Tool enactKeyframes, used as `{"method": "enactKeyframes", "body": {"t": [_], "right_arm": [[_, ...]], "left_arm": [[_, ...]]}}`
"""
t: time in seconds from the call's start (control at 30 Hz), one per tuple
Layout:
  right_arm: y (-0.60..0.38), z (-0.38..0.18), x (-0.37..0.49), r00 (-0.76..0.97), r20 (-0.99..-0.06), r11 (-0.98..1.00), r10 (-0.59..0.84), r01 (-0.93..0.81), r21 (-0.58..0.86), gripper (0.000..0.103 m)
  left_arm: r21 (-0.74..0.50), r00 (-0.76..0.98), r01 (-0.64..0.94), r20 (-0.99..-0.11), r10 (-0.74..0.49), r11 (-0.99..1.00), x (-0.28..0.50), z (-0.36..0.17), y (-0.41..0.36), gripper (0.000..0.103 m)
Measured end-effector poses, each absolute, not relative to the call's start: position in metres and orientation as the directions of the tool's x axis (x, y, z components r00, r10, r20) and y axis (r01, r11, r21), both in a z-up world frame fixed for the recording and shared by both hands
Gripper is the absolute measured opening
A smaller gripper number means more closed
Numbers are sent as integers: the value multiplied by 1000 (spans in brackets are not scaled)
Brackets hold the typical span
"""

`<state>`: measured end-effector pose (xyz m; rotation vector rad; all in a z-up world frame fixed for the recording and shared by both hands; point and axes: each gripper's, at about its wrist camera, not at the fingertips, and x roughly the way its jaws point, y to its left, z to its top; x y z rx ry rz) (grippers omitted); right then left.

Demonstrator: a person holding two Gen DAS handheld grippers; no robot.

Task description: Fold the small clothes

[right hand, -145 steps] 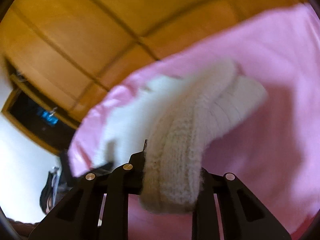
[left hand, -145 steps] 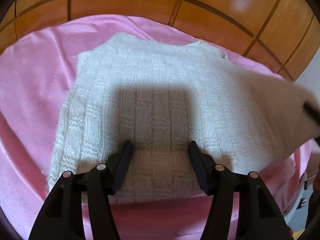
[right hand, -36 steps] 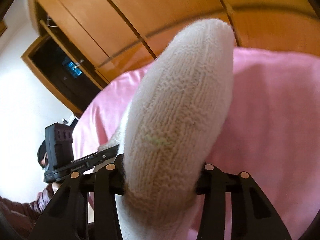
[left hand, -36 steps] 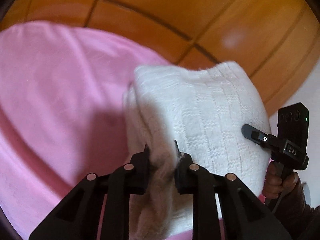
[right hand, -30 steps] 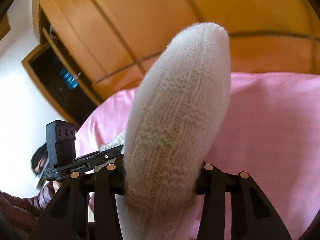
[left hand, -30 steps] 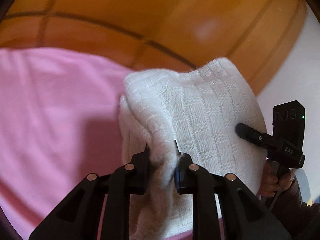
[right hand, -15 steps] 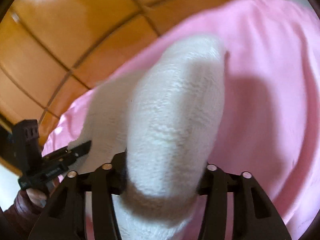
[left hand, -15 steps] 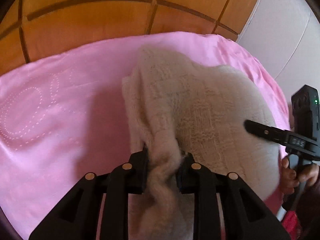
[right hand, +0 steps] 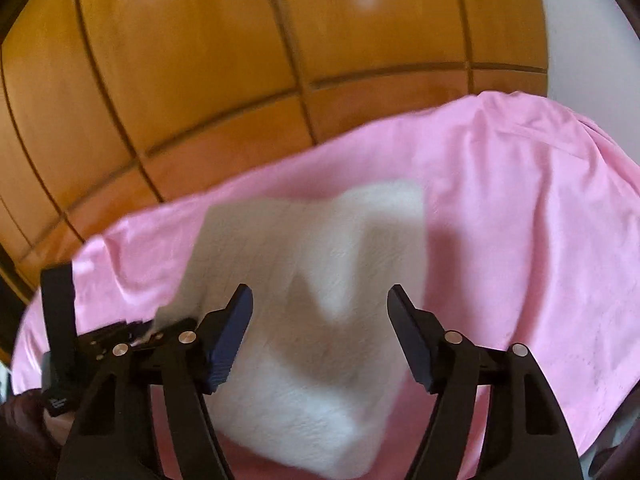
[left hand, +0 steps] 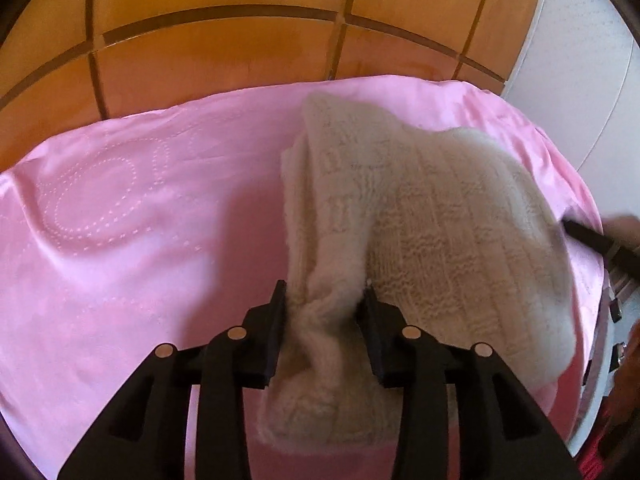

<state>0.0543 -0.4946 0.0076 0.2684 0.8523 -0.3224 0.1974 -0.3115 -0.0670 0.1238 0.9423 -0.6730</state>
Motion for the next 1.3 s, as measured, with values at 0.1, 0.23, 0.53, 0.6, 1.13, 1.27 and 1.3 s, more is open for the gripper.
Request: {"method": "enactKeyframes", "body": {"t": [0.1, 0.23, 0.53, 0.6, 1.13, 1.27, 1.3], "right_arm": [[-470, -31, 66, 544, -776, 912, -319, 400, -94, 68], [-465, -16, 64, 560, -754, 894, -343, 441, -78, 69], [-438, 24, 24, 572, -708, 817, -414, 577, -10, 84], [-425, 30, 15, 566, -689, 800, -453, 599, -34, 92], [-382, 42, -11, 568, -633, 772, -527, 632, -75, 99], [-384, 41, -11, 561, -639, 765, -526, 640, -68, 99], [-385, 41, -11, 561, -639, 765, -527, 641, -68, 99]], "left_arm": [[-172, 412, 573, -784, -463, 801, 195, -66, -307, 43], [-161, 449, 543, -774, -447, 824, 184, -49, -292, 55], [-126, 579, 501, -687, -439, 856, 135, -5, -241, 84], [-114, 608, 488, -667, -431, 865, 127, 2, -232, 91], [-68, 694, 420, -619, -368, 905, 86, 26, -200, 101], [-64, 696, 413, -622, -360, 908, 87, 27, -201, 101], [-60, 697, 411, -623, -355, 910, 87, 27, -201, 101]]}}
